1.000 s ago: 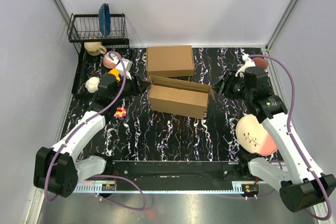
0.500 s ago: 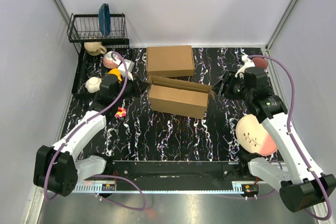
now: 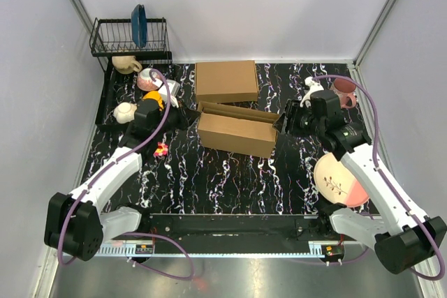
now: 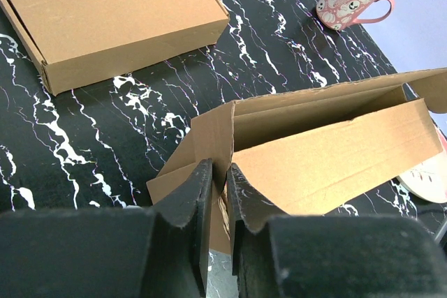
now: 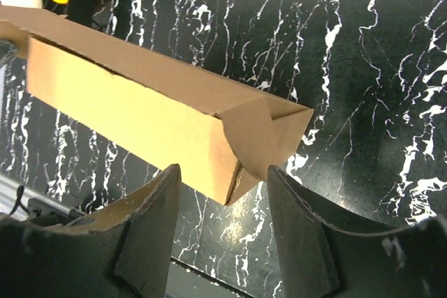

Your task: Fold the paper box

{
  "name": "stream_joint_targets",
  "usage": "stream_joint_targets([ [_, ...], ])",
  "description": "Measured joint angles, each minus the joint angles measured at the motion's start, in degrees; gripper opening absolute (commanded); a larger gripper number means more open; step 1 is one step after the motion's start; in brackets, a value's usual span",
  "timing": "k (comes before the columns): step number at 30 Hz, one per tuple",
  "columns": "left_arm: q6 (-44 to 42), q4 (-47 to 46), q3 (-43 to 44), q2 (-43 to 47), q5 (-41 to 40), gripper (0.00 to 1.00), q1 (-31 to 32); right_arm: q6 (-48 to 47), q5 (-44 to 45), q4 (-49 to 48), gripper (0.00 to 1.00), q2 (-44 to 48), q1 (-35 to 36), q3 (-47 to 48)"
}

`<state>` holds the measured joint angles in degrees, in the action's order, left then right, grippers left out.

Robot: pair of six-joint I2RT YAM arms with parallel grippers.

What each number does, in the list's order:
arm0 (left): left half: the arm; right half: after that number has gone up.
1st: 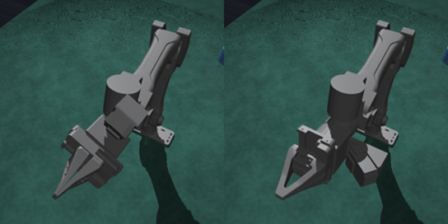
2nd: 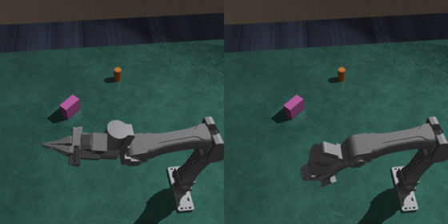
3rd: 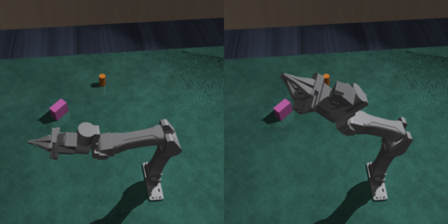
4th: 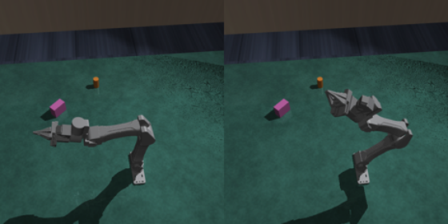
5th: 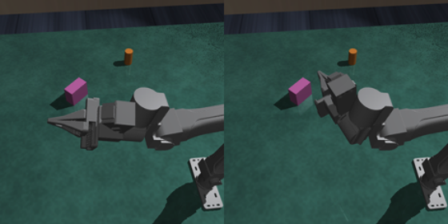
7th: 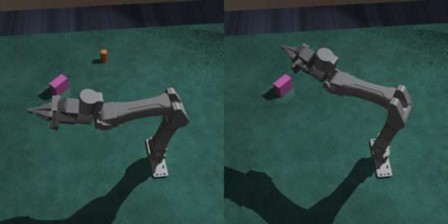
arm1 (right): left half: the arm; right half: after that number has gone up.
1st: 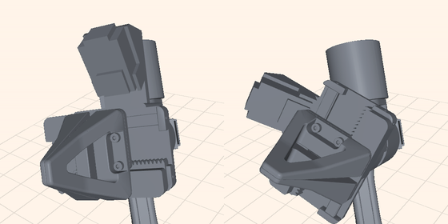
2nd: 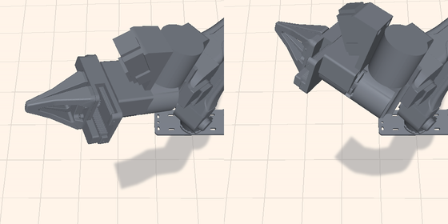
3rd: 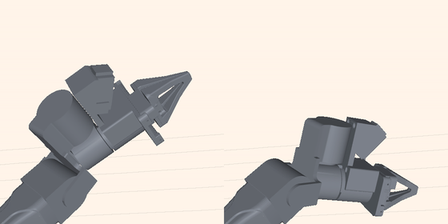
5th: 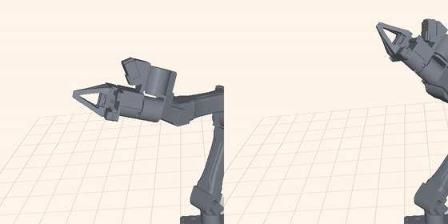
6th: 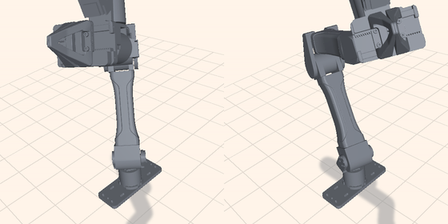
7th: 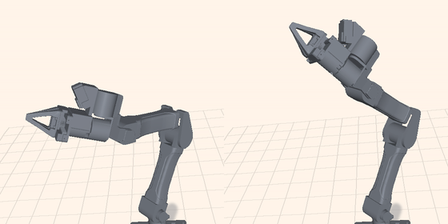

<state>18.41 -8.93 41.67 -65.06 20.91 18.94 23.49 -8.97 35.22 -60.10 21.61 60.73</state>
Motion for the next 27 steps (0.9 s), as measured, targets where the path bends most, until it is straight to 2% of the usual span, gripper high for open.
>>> stream_joint_targets([
  [4,0.07,0.00,0.02,0.00,-0.17,0.15,0.11,-0.31,3.61,0.81,0.52,-1.44,1.09,0.00],
  [8,0.11,0.04,0.07,0.00,-0.17,0.14,0.13,-0.37,6.71,1.16,0.40,-2.43,1.18,0.00],
  [11,0.24,0.26,0.31,0.00,-0.17,0.14,0.13,-0.33,7.96,1.16,0.35,-3.19,1.22,0.00],
  [14,0.46,0.28,0.39,-0.04,-0.17,0.13,0.13,-0.26,8.09,1.07,0.33,-4.22,1.27,0.04],
  [22,0.68,0.28,0.59,-0.44,-0.13,0.13,0.15,0.31,7.85,0.59,0.17,-6.40,1.38,1.42],
  [27,0.68,0.31,0.74,-0.48,-0.15,0.13,0.24,0.55,7.50,0.72,0.13,-6.71,1.40,2.08],
])
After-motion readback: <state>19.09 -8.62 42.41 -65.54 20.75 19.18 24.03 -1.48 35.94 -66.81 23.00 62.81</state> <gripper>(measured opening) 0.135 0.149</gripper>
